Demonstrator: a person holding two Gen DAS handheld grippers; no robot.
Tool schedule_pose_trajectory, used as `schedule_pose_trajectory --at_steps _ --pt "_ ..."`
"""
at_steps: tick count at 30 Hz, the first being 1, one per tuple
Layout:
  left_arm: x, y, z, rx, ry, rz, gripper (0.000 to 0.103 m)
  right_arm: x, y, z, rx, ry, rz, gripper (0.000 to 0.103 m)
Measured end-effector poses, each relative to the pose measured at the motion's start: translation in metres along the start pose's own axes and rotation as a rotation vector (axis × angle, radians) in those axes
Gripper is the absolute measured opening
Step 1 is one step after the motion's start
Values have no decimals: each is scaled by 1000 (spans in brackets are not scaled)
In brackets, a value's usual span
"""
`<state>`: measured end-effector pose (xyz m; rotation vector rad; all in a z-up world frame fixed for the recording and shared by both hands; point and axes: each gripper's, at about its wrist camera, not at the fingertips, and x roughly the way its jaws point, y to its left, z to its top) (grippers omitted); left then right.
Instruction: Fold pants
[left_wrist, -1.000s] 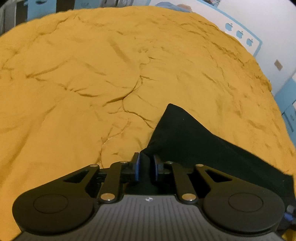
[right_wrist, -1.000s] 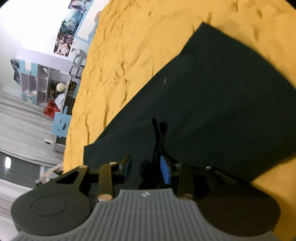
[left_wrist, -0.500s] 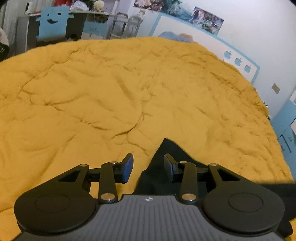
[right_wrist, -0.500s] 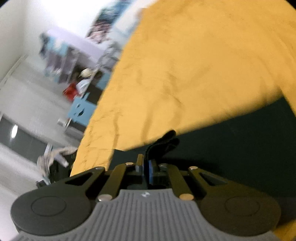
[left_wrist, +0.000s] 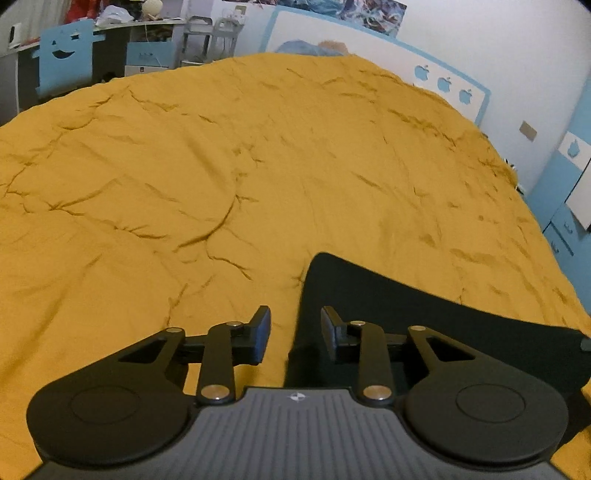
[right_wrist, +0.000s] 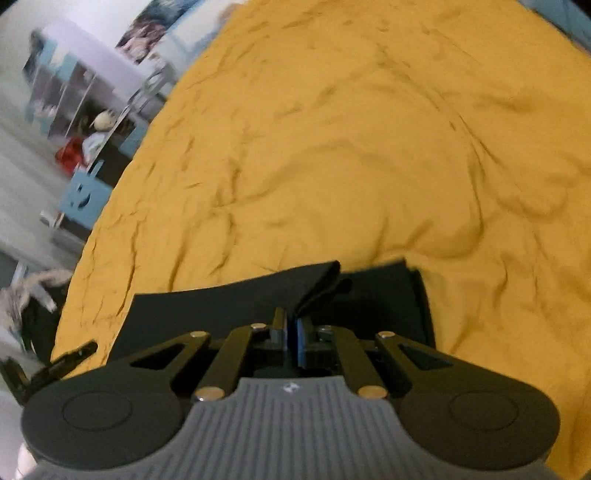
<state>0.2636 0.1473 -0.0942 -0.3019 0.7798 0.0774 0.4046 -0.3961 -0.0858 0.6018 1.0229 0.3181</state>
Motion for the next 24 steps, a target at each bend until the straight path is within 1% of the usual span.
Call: schedule_pose_trajectory --at_steps 1,3,6,7,8,9,12,13,15,18,20,22,23,24 --pt "1 0 -1 1 5 4 35 -1 2 0 4 -7 13 0" --pt "2 -1 -2 0 9 12 35 -10 17 5 -31 -24 47 0" --pt "0 0 -1 -13 5 15 35 -40 37 11 -80 -59 177 0" --pt "0 1 -1 -17 4 12 35 -49 42 14 -116 -74 178 0" --pt "0 2 -1 -20 6 8 35 -52 44 14 -144 -79 147 0" --pt "1 2 -1 -19 7 6 35 -49 39 15 -155 -66 94 0" --pt "4 0 -2 -17 12 7 35 -13 6 11 -115 34 -108 0" --pt "4 1 -2 -18 14 5 35 -2 -3 6 -110 59 -149 0" --pt "2 -1 -4 -13 15 0 35 10 -14 -1 -76 74 -167 0" --pt "0 -1 -4 4 23 15 35 9 -15 1 -67 60 -164 0" --pt "-1 1 -4 -9 21 23 35 -2 -5 3 -78 29 -116 0" --pt "-2 5 -4 -37 18 7 35 -16 3 6 -116 -9 -72 0" --pt "-2 6 -5 -48 20 -2 35 -16 6 5 -124 -12 -90 0" --pt "0 6 -5 -53 28 -6 35 -9 4 6 -124 3 -118 0"
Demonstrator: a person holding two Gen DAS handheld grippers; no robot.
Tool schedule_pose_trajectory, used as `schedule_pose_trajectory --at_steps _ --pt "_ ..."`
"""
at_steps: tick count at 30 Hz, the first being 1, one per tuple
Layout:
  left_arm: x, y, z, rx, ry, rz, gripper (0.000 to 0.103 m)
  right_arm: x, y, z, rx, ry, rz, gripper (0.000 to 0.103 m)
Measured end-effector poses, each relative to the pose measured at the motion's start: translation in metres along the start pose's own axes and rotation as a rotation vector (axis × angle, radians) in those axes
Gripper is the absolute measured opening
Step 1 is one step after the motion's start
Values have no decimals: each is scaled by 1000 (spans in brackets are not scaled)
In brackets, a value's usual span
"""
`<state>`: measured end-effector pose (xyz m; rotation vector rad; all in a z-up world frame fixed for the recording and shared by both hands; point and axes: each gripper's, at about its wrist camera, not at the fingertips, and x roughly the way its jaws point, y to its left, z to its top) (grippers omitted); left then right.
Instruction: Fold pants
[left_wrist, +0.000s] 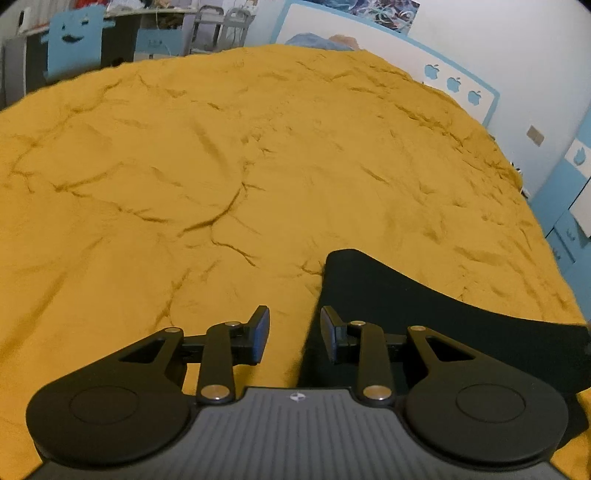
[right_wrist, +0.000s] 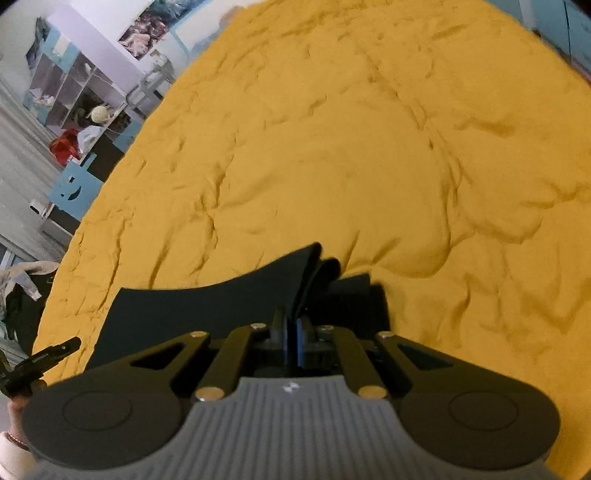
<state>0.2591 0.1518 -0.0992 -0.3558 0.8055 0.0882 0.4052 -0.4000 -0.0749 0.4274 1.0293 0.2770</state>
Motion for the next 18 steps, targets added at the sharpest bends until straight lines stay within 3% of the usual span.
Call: schedule_pose_trajectory --at_steps 2,5,8,12,16,18 --pt "3 -4 -1 9 10 8 35 22 -6 -8 -23 37 -51 0" --pt "-1 -11 -4 39 3 -13 35 37 -16 -21 -44 18 -71 0" --pt "-3 -15 -1 82 -4 -6 32 28 -18 -29 -32 -20 -91 3" --pt "5 -20 15 95 -9 -22 29 6 -3 -31 -145 -92 -236 12" --pt "38 -34 30 75 37 -113 26 -1 1 -30 -138 -149 -160 12" --pt "58 -43 33 89 57 -111 25 6 6 -33 -158 -148 -132 11"
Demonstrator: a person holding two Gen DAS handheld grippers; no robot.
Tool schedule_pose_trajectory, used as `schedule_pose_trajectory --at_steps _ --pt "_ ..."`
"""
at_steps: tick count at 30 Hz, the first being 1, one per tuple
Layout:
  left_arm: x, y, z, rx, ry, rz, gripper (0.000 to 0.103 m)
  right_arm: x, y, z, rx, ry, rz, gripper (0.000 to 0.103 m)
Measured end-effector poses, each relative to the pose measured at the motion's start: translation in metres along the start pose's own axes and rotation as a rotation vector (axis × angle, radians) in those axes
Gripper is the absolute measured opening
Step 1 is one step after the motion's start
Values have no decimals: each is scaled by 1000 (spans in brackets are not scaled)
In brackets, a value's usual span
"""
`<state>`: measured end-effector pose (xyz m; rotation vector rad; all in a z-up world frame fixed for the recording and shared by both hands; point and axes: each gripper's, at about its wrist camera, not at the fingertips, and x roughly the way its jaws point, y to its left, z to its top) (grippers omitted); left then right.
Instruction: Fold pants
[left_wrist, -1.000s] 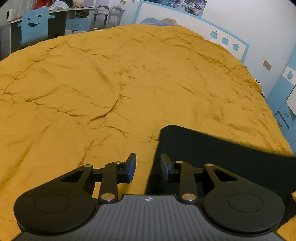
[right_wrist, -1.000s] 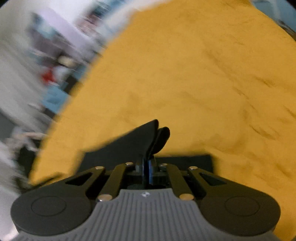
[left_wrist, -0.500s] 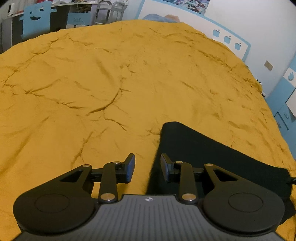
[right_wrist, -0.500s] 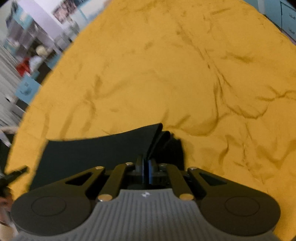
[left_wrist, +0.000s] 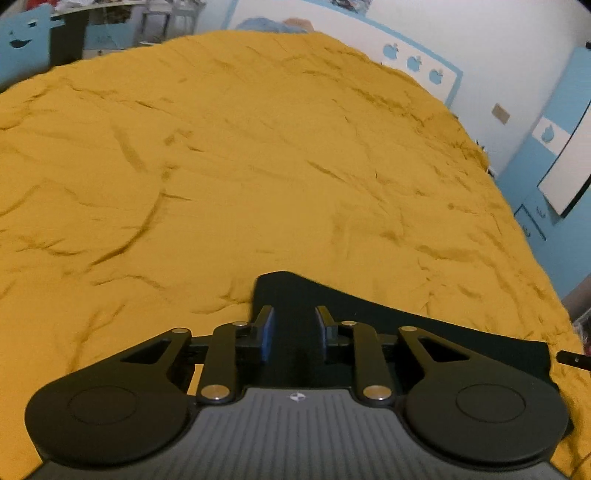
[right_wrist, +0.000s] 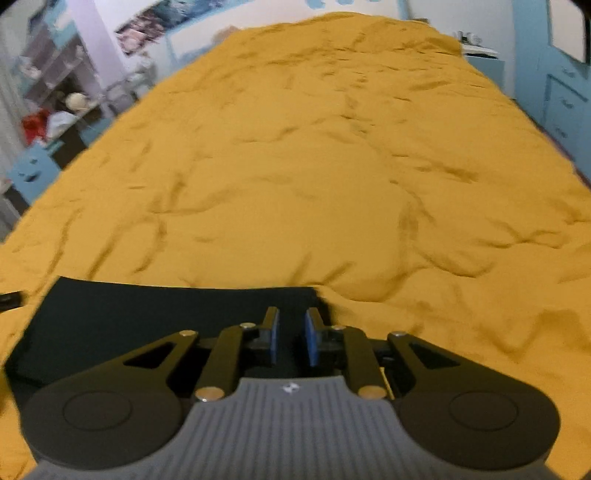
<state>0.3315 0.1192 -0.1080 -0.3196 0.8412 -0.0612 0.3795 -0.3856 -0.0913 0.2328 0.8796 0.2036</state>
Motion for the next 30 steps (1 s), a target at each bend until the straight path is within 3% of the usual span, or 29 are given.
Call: schedule_pose_trajectory --at_steps 4,7,11,17,19,23,30 --pt "39 -5 4 36 49 55 16 16 5 -8 -31 27 -29 11" --pt "62 2 7 27 73 107 8 32 -4 -16 -4 45 -36 5" --pt "77 8 7 25 91 125 6 36 -13 -22 26 42 -38 0" --pt "32 -2 9 110 62 179 9 10 4 -23 -6 21 -78 8" --pt "11 -6 4 156 88 140 9 -1 14 -29 -12 6 -47 9" --pt "-19 -11 -16 222 166 138 9 -14 36 -49 -41 -13 -43 10" --pt "-37 0 -67 214 249 151 9 -28 41 -87 -9 -19 -64 12"
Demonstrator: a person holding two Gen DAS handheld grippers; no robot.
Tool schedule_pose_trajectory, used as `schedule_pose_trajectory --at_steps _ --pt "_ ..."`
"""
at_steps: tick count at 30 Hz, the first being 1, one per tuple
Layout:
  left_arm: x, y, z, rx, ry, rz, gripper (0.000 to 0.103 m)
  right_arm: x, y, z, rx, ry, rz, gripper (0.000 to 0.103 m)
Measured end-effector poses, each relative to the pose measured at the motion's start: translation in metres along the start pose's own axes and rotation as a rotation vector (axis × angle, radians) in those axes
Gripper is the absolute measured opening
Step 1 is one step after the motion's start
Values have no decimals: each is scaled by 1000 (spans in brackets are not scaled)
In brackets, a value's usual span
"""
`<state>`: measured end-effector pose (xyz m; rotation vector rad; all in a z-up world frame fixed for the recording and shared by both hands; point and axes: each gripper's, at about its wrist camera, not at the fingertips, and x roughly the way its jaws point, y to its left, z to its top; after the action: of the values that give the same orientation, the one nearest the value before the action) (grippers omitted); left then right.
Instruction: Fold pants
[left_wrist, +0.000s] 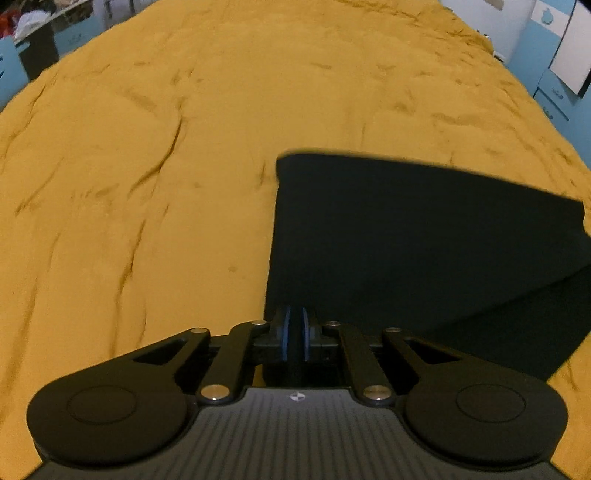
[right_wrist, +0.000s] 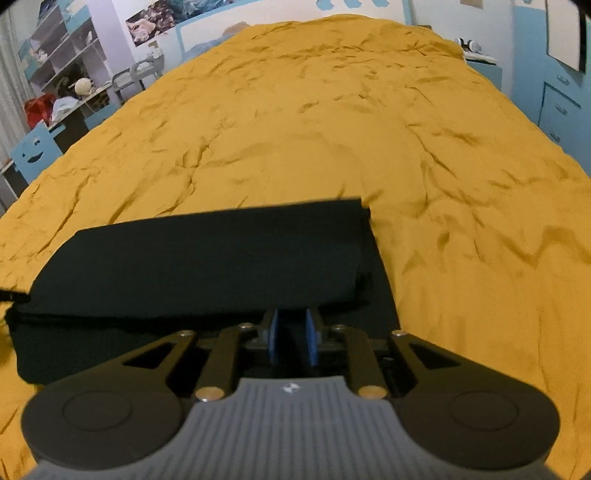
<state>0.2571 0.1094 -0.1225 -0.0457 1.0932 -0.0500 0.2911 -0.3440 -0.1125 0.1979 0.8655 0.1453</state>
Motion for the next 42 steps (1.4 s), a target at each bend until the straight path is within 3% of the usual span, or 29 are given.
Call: schedule_pose_trajectory --at_steps 9,12,15,18,20,24,28,32,34,39,41,42 --pt "-11 1 -33 -50 -30 9 9 -11 0 -34 -14 5 -18 12" --pt "-16 -3 -39 -27 39 29 9 -18 1 -36 -26 7 -27 12" --pt "-36 -7 -39 27 16 56 12 -30 3 -37 -23 -8 -15 13" --pt "-58 4 -27 -51 -83 -10 30 -40 7 -38 -6 -47 18 19" --pt "-64 13 -15 -112 -149 -68 50 -46 14 -37 -13 -78 30 26" --pt "-46 25 5 -200 -200 -66 59 -52 34 -33 -37 -134 35 26" --pt "-15 36 7 -296 -183 -85 59 -50 55 -31 -49 -168 24 25" --pt "3 46 -12 -398 -164 -140 57 -34 84 -32 -79 -172 35 6" --pt "9 51 -15 -422 -173 -163 54 -24 99 -32 -102 -171 47 3" --pt "14 63 -23 -487 -189 -247 37 5 132 -28 -171 -157 61 0" --pt "16 67 -24 -522 -190 -290 24 17 139 -24 -182 -147 66 0" --pt "16 68 -25 -537 -191 -301 23 23 140 -22 -185 -135 73 0"
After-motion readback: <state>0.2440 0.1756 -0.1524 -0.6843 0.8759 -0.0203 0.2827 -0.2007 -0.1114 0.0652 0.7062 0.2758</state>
